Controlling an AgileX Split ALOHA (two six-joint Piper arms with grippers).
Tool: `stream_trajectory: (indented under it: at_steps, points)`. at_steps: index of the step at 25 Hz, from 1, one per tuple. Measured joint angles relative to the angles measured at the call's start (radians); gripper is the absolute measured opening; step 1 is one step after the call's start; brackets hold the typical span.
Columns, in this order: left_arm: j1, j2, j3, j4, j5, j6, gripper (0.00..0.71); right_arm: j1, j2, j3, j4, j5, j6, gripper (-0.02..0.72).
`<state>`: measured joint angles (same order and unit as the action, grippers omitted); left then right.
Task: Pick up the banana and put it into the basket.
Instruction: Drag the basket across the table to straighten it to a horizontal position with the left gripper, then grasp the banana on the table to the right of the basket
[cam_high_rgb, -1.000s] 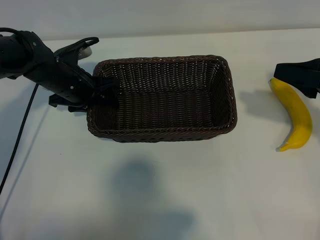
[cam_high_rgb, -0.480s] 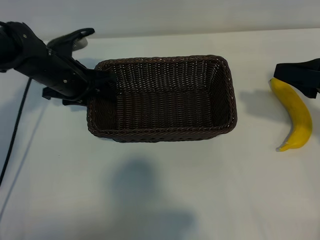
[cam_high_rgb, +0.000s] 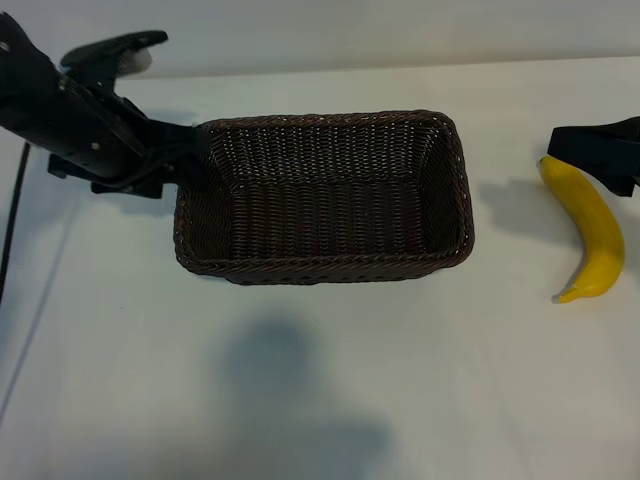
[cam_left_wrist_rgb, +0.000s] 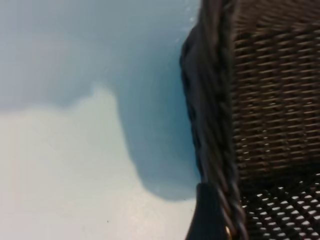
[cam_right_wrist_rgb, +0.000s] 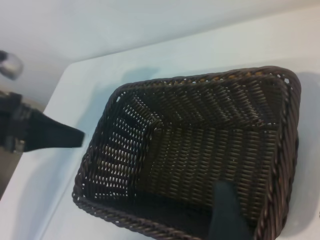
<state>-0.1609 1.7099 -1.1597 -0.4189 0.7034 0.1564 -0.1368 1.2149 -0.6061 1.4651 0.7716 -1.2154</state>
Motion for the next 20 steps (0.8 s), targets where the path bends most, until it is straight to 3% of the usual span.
stream_trajectory:
  at_steps: [6, 20]
  points:
    - [0.000, -0.056, -0.001, 0.040, 0.054, 0.000, 0.571, 0.000, 0.000, 0.000, 0.000, 0.000, 0.000, 0.445]
    - [0.000, -0.178, -0.002, 0.397, 0.267, -0.148, 0.571, 0.000, 0.000, 0.000, -0.009, 0.000, 0.000, 0.445]
